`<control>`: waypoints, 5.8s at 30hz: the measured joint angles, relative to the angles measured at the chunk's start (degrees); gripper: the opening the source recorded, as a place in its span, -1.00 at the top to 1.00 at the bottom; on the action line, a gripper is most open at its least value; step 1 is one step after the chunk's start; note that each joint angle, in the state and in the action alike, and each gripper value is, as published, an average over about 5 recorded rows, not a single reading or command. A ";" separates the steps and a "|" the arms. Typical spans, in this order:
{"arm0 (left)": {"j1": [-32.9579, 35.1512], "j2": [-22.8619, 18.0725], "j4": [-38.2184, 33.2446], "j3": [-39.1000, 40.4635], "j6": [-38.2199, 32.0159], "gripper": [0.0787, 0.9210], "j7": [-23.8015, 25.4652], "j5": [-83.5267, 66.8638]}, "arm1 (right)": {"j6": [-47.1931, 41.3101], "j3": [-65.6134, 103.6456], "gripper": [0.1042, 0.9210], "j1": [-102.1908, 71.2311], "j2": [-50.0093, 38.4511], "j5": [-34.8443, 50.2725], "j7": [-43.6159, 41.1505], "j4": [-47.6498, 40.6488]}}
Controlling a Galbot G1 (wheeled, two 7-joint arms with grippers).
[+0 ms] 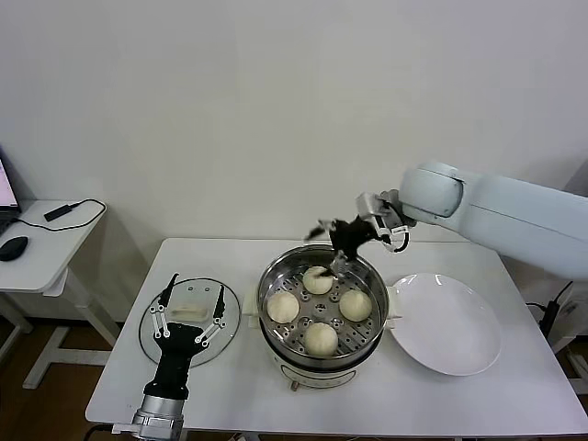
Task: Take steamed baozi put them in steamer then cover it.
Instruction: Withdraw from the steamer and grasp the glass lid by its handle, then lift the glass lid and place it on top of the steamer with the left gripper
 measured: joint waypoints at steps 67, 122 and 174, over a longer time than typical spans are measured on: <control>-14.51 6.83 34.93 -2.05 8.44 -0.77 -5.91 53.53 | 25.23 101.37 -0.76 -106.86 24.02 -23.68 42.83 1.75; -26.59 4.30 48.27 1.50 10.57 0.37 -5.99 54.73 | 25.43 102.19 -0.76 -107.87 25.09 -26.54 42.66 1.07; -21.48 10.15 -4.17 16.47 33.55 0.74 13.62 50.06 | 23.72 100.24 -0.76 -104.42 26.45 -28.83 43.80 -1.08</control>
